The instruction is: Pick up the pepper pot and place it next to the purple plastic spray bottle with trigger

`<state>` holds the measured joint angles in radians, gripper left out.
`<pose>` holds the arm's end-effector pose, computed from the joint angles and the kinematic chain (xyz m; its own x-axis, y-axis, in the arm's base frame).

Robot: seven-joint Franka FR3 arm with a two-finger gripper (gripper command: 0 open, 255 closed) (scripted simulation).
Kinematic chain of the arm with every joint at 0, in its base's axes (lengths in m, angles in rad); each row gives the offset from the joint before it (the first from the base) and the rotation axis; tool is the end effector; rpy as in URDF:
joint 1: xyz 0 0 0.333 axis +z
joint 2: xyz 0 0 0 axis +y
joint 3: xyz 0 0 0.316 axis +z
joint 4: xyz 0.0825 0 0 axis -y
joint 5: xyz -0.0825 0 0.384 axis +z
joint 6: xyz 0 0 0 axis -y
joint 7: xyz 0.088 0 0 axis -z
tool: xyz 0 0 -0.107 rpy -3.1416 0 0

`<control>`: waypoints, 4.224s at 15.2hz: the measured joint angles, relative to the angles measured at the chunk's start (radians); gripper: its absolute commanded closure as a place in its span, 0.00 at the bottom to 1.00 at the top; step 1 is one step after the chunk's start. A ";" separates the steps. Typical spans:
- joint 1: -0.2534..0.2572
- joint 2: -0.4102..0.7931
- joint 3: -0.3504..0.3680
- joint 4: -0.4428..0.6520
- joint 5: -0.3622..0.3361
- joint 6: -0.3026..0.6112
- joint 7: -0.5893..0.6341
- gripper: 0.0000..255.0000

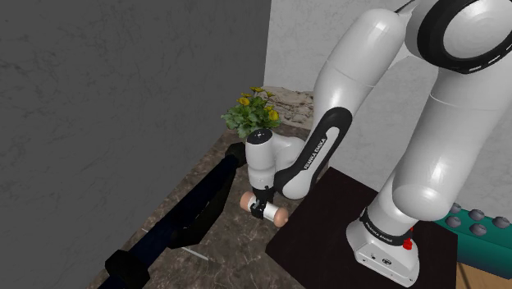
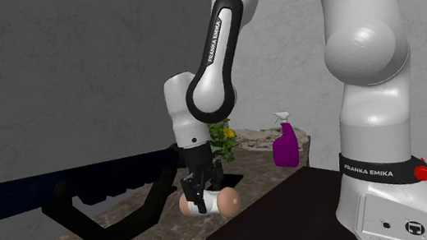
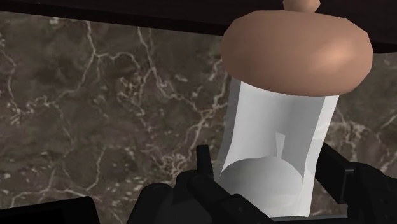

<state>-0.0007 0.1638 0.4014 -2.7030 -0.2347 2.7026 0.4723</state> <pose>0.3501 0.1662 0.1697 0.9817 0.1421 -0.1266 0.1516 -0.9860 0.0690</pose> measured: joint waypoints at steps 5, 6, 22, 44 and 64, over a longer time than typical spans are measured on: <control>-0.013 -0.060 0.030 -0.010 0.069 -0.042 -0.051 1.00; -0.016 -0.082 0.038 -0.012 0.094 -0.059 -0.070 1.00; 0.014 -0.360 0.047 0.004 0.315 -0.325 -0.236 1.00; 0.045 -0.601 -0.013 0.136 0.372 -0.689 -0.302 1.00; 0.019 -0.673 -0.089 0.321 0.336 -0.946 -0.363 1.00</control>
<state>0.0188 -0.5089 0.3121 -2.3822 0.1009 1.7567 0.1090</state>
